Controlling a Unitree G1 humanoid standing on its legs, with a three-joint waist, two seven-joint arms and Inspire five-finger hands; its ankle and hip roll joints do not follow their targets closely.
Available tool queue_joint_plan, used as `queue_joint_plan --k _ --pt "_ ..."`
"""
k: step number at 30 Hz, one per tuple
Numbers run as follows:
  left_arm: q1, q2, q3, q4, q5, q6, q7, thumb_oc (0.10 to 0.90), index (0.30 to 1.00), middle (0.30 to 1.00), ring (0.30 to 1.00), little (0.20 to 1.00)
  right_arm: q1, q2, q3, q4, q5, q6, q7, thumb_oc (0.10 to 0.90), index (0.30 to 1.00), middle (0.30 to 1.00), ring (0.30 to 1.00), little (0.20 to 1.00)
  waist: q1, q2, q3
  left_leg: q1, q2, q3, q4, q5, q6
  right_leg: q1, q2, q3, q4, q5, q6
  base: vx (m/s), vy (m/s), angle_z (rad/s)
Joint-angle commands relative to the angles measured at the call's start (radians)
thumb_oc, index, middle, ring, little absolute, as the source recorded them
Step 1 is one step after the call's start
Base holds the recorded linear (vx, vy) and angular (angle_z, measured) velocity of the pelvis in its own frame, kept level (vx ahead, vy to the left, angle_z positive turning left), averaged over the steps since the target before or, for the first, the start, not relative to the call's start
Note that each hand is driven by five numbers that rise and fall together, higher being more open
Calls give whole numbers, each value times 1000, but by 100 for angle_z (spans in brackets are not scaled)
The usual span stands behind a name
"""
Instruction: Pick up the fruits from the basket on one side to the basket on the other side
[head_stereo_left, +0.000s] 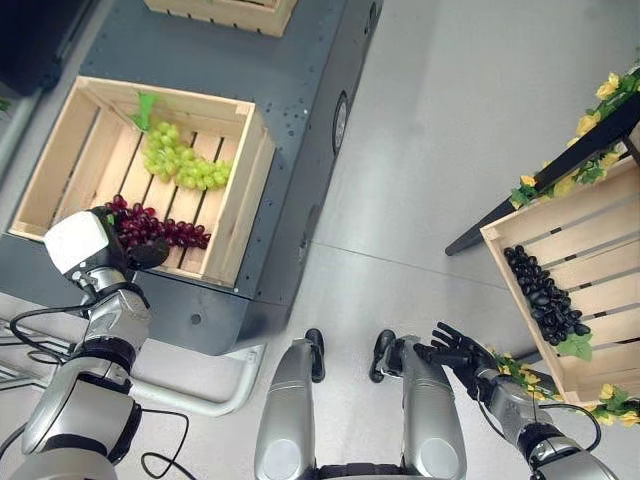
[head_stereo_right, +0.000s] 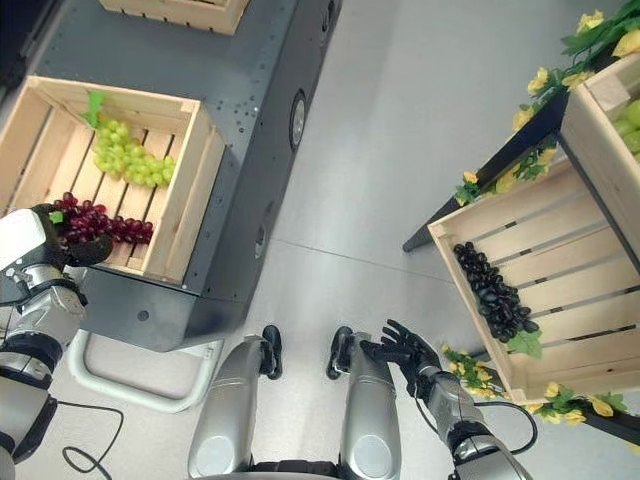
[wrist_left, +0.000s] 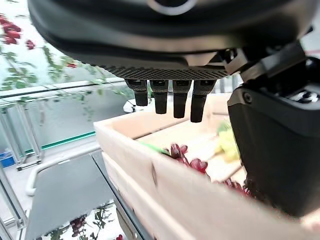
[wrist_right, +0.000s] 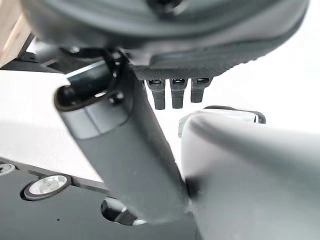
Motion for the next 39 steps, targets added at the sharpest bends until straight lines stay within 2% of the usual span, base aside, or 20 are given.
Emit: queue_joint_plan --k 1,4,5,6,10,14,18,24,29,34,39 --pt "-84 201 -20 -48 118 25 111 800 900 900 900 900 44 -45 19 -33 52 -49 57 800 900 900 900 900 21 -6 -7 35 -29 79 -12 -69 58 119 11 -22 -33 -34 15 12 12 7" --pt "-108 222 -51 -51 182 18 114 800 900 900 900 900 40 -47 19 -31 53 -49 69 800 900 900 900 900 25 -11 -6 29 -27 80 -8 -74 61 107 8 -23 -27 -33 18 18 18 9" --pt "-122 234 -76 -50 273 24 79 800 900 900 900 900 40 -50 20 -33 50 -45 72 800 900 900 900 900 25 -11 -6 26 -25 80 -6 -75 61 101 5 -23 -23 -31 21 16 21 7" --pt "-123 234 -76 -50 273 24 78 800 900 900 900 900 40 -50 20 -33 50 -45 72 800 900 900 900 900 25 -11 -6 26 -25 81 -6 -76 61 100 5 -23 -23 -31 21 22 31 6" --pt "-131 266 -163 -83 461 52 18 800 900 900 900 900 34 -63 22 -42 42 -27 88 800 900 900 900 900 23 -5 -6 30 -26 81 -14 -75 63 100 3 -22 -33 -24 26 32 50 2" --pt "-142 302 -228 -145 594 98 -88 800 900 900 900 900 35 -80 18 -45 44 -17 102 800 900 900 900 900 19 3 -6 28 -24 87 -15 -77 65 88 -5 -22 -33 -18 33 35 75 0" --pt "-157 321 -252 -167 648 119 -143 800 900 900 900 900 34 -85 12 -35 53 -10 120 800 900 900 900 900 19 2 -6 19 -21 92 -11 -80 67 74 -11 -24 -28 -13 38 21 49 -1" --pt "-194 344 -275 -178 723 123 -239 800 900 900 900 900 41 -84 8 -45 67 3 138 800 900 900 900 900 21 -15 -6 -14 -14 97 -4 -82 72 30 -18 -30 -11 -6 46 5 26 2" --pt "-232 350 -303 -137 724 127 -308 800 900 900 900 900 41 -86 13 -51 79 -3 146 800 900 900 900 900 19 -29 -6 -48 -4 100 3 -83 76 -8 -23 -37 -2 3 52 5 28 1" --pt "-255 341 -324 -109 711 177 -401 800 900 900 900 900 36 -86 14 -65 98 -2 139 800 900 900 900 900 18 -42 -6 -83 2 96 10 -86 76 -42 -21 -40 4 10 56 1 36 0" --pt "-274 334 -328 -104 733 195 -419 800 900 900 900 900 38 -87 13 -70 124 4 153 800 900 900 900 900 19 -58 -6 -126 8 89 29 -91 79 -84 -22 -46 25 12 56 8 37 0"
